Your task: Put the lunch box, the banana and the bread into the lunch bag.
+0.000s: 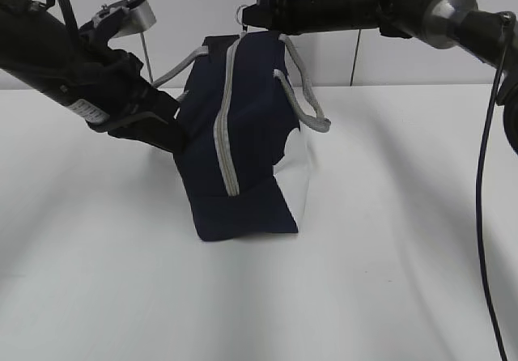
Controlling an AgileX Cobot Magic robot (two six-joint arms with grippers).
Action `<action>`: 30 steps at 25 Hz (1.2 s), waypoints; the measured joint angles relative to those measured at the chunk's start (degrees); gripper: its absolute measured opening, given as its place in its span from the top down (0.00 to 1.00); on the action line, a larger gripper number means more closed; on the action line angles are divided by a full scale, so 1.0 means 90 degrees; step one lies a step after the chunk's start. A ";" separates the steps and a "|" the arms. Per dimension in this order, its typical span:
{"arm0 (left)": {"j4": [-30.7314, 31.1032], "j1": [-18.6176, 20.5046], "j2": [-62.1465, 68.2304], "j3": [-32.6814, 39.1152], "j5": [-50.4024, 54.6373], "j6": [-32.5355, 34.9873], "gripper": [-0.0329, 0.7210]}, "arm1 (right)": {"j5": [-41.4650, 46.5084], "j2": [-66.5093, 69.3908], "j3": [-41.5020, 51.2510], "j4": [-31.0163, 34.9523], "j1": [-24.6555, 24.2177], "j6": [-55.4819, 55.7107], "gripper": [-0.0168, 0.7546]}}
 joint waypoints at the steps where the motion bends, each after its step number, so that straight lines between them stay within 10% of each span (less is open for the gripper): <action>1: 0.0031 0.0000 0.0000 0.0000 0.0014 0.0000 0.96 | -0.0041 0.0032 -0.0042 0.0000 -0.0011 0.0073 1.00; 21: -0.0080 -0.0006 0.0000 -0.0117 0.0353 0.0000 0.94 | -0.1067 0.0126 -0.0083 -0.0040 -0.0290 0.0686 1.00; 30: -0.0224 -0.0006 0.0000 -0.1269 0.1737 -0.0442 0.61 | -0.1307 0.0126 -0.0172 -0.0076 -0.0314 0.0686 1.00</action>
